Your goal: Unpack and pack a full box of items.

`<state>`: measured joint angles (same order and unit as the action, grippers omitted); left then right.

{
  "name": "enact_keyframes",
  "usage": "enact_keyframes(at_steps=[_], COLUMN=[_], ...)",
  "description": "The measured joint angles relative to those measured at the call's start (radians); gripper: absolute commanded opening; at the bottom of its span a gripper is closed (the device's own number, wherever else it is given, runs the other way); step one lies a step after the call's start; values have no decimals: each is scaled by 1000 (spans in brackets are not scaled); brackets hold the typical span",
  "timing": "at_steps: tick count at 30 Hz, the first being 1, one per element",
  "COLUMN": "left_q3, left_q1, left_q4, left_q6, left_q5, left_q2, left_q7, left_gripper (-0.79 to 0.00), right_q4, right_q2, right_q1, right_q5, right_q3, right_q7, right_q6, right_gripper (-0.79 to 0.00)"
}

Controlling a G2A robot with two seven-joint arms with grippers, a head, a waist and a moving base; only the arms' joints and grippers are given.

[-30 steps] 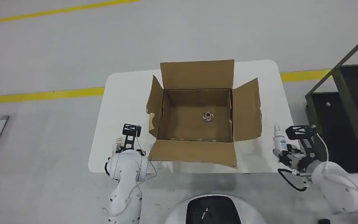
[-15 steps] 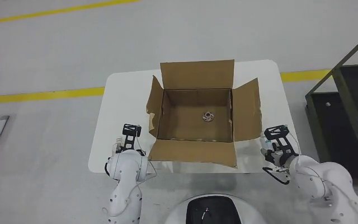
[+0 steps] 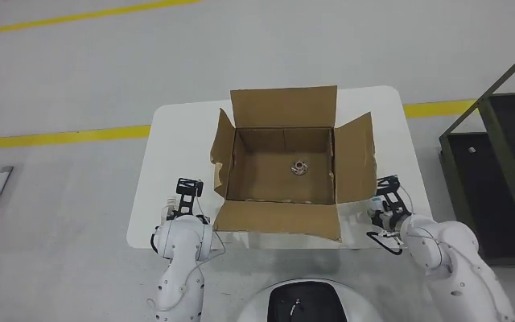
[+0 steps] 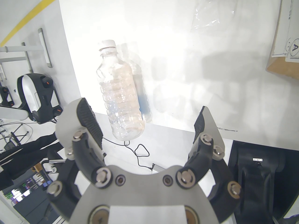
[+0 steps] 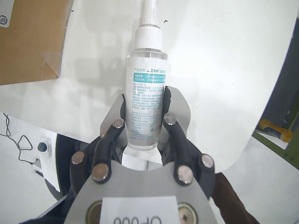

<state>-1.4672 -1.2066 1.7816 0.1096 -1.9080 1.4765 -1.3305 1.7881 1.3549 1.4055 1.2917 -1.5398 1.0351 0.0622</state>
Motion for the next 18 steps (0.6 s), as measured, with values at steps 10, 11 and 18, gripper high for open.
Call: enact_keyframes(at_steps=[10,11,18], left_q3=[0,0,0], left_q1=[0,0,0], left_q4=[0,0,0], left_q6=[0,0,0], left_q5=[0,0,0], left_q2=[0,0,0], left_q7=[0,0,0], left_gripper=[0,0,0], right_q4=[-35,-36,-25], right_q2=[-6,-7,-12], right_q1=[-22,-23,-19], right_q5=[-4,-5,-17], right_q3=[21,22,19], right_q7=[7,9,13], right_q6=[3,3,-4], right_gripper=[-493,-477,-317])
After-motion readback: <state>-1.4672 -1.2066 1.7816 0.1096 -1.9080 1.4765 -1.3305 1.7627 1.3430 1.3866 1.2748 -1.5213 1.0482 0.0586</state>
